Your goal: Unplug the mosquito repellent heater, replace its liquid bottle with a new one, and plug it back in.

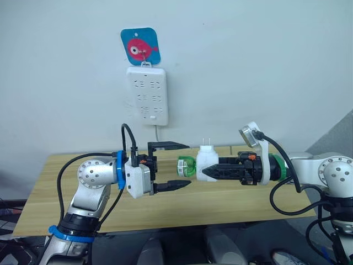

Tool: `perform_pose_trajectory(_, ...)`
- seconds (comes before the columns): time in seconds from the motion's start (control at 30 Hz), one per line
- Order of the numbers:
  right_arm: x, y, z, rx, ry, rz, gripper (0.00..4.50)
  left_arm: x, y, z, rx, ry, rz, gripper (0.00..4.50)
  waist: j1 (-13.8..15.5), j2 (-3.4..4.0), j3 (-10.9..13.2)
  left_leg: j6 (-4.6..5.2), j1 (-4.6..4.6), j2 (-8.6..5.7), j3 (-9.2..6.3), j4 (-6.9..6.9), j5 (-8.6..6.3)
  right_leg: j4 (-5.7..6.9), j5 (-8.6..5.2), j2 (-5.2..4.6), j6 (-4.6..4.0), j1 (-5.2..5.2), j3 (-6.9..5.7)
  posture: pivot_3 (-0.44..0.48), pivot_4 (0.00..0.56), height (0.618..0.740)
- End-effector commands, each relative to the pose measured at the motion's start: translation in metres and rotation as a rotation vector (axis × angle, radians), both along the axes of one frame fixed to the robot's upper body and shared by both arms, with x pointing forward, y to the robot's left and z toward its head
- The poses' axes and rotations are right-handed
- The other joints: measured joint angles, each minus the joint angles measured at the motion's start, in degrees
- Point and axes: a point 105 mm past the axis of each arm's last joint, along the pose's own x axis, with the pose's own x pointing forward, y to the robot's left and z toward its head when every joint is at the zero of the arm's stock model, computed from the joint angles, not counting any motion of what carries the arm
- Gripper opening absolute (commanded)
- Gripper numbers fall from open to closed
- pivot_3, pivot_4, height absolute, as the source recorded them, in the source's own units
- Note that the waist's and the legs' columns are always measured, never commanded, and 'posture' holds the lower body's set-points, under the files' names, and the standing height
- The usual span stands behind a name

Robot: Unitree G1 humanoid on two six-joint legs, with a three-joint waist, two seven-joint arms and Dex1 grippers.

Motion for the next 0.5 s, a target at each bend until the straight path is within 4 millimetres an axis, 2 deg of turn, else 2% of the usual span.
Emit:
perform_pose_trajectory(0.03,-0.0015,0.0011,0.0147,0.053,-0.036,0.017,3.01,-0.0021,-0.0049,0.0093,-0.024,-0.043,-0.025,4.1,-0.1,0.0,0.0,0.0,0.0,0.0,0.0,0.0,0.0,0.0,0.0,0.0,0.0,0.0,0.0,-0.184,0.124,0.71)
perform_pose_trajectory(0.23,-0.0026,0.0019,0.014,0.052,-0.037,0.015,3.01,-0.0055,-0.0051,0.0114,-0.022,-0.009,-0.041,2.36,-0.1,0.0,0.0,0.0,0.0,0.0,-0.02,0.0,0.0,0.02,0.0,0.0,0.0,0.0,-0.01,-0.187,0.127,0.71)
perform_pose_trajectory(0.33,-0.0025,0.0019,0.0135,0.04,-0.051,0.013,3.01,-0.0063,-0.0042,0.0124,-0.006,0.056,-0.047,2.26,-0.1,0.0,0.0,0.0,0.01,0.0,-0.02,0.0,0.0,0.02,0.0,0.01,0.01,0.0,0.0,-0.185,0.129,0.71)
perform_pose_trajectory(0.5,-0.004,0.0044,0.0178,-0.038,-0.228,0.037,3.01,-0.0012,0.0021,0.0043,0.071,0.496,0.02,2.26,-0.2,0.01,0.0,0.0,0.01,0.01,-0.1,-0.02,0.0,0.03,-0.01,0.02,0.01,-0.01,-0.06,-0.177,0.132,0.71)
